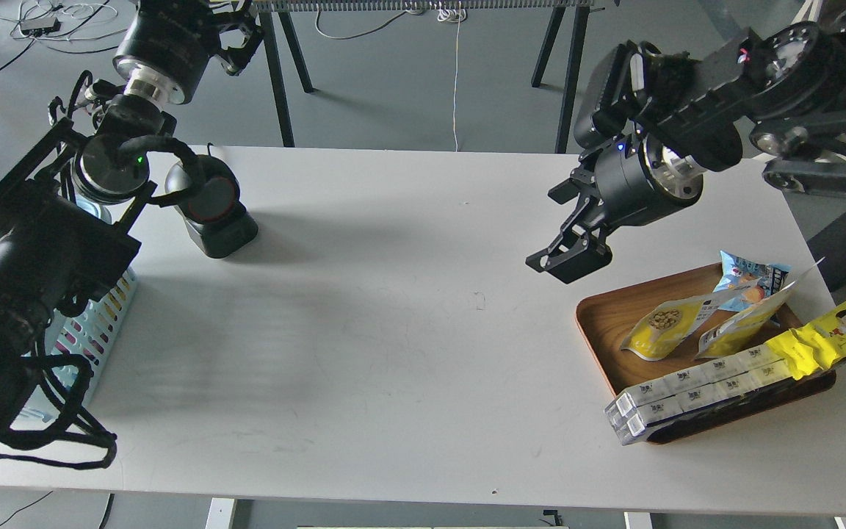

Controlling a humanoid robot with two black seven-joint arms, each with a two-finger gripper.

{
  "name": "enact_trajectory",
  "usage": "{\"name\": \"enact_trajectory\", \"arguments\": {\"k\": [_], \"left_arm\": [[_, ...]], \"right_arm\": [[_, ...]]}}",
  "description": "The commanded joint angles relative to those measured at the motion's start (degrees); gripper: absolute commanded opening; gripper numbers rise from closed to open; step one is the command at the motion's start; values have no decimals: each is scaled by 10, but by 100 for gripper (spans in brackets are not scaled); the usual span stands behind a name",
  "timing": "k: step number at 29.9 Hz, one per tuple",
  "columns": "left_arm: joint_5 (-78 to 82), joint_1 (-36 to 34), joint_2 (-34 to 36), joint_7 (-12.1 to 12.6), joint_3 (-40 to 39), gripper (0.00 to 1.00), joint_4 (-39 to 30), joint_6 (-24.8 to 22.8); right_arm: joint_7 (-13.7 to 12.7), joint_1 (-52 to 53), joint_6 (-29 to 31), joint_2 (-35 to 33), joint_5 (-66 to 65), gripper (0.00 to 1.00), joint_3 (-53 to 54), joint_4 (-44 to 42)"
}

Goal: Scan snack and place in basket
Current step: 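Reach the right gripper down to the yellow snack packet on the tray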

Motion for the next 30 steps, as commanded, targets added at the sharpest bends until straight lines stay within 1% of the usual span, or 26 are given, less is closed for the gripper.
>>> {"name": "enact_trajectory", "arguments": {"k": [1,3,5,7,11,14,17,20,22,23,25,30], "left_arm": [[0,0,1,0,-2,99,0,-1],[0,0,1,0,-2,99,0,0],[0,-1,0,0,-1,99,1,-1],[0,0,-2,0,0,99,1,0],[0,0,-4,0,-1,99,4,-1],[0,0,-5,0,-1,99,4,0],[0,0,-5,0,-1,99,5,0],[0,0,-5,0,0,99,6,-1],[0,0,-5,0,0,99,6,-1],[0,0,-5,0,0,99,6,-1],[-1,0,-5,0,-1,99,6,0],[-1,0,-5,0,-1,99,6,0]], "right_arm": [[0,-1,-2,-31,-70,93,-24,36],[0,0,-9,-47,-119,92,-43,44],[0,-1,-32,-62,-173,92,-55,46],[0,-3,-49,-73,-220,88,-70,45],[0,-9,-54,-86,-272,72,-84,44],[0,-15,-54,-95,-303,65,-85,43],[0,-16,-53,-101,-331,54,-85,37],[0,-17,-51,-100,-336,51,-88,35],[0,-17,-51,-100,-337,40,-92,33],[0,-17,-50,-100,-337,36,-93,32],[0,-17,-50,-100,-338,33,-99,32],[0,-33,-49,-101,-338,30,-110,20]]}}
